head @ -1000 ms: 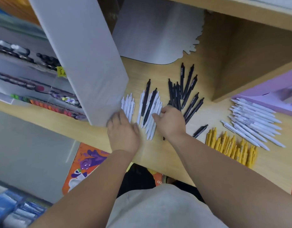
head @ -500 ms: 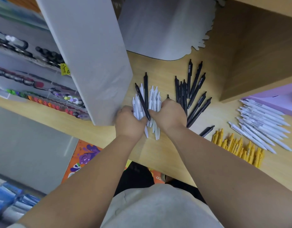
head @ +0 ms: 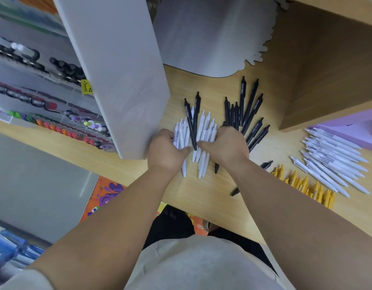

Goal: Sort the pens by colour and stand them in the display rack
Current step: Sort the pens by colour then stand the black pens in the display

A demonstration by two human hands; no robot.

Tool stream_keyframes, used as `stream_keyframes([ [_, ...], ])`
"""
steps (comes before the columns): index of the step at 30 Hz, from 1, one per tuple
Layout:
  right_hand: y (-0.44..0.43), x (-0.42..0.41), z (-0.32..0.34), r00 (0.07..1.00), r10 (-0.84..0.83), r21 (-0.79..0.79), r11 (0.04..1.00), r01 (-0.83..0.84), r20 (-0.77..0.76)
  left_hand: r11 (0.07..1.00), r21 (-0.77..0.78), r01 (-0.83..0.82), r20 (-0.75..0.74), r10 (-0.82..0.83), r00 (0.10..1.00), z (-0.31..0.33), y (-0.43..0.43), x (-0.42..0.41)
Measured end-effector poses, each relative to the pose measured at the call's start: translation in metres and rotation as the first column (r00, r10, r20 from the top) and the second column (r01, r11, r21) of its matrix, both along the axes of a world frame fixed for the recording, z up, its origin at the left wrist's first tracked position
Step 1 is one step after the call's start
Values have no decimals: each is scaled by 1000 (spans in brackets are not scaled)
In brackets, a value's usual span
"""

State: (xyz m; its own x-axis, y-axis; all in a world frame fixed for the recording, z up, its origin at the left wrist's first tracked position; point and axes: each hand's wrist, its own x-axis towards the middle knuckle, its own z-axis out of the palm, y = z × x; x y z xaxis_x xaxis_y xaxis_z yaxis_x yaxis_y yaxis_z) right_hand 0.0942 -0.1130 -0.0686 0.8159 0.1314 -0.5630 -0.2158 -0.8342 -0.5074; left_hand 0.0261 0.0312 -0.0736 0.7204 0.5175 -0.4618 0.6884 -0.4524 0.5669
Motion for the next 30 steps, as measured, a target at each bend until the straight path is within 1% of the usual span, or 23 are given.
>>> stream_keyframes([
  [3, -5, -2, 0, 1000, -11, 54, 999, 10, 10, 996, 73, 59, 8, -60, 998, -2, -2, -2],
  [5, -4, -3, -1, 1000, -15, 44, 999, 15, 13, 989, 113, 96, 2, -97, 995, -1, -1, -3],
  [10, 7, -6, 1, 997, 34, -99, 995, -26, 76, 979, 160, 125, -47, -119, 992, 1, 4, -1],
  [15, 17, -4, 3, 988, 89, -161, 985, -68, 123, 981, 107, 162, -61, -156, 986, -2, 11, 3],
  [18, 19, -1, 1, 992, 91, -149, 986, -78, 83, 979, 62, 193, -88, -187, 978, -2, 15, 5],
  [20, 19, 1, 1, 996, 80, -128, 989, -74, 40, 972, 65, 226, -107, -219, 970, -2, 18, 7],
  [22, 18, 3, 2, 999, 54, -103, 993, -53, 2, 959, 95, 265, -131, -252, 959, -2, 19, 9],
  [26, 12, 2, 4, 999, 24, -65, 998, -26, -34, 907, 213, 365, -186, -329, 926, -3, 16, 11],
  [28, 9, -1, 3, 1000, 13, -24, 1000, -14, -28, 892, 243, 382, -179, -346, 921, -3, 16, 11],
  [30, 9, -5, 1, 1000, 2, -2, 1000, -3, -13, 893, 234, 384, -154, -356, 922, -3, 17, 12],
])
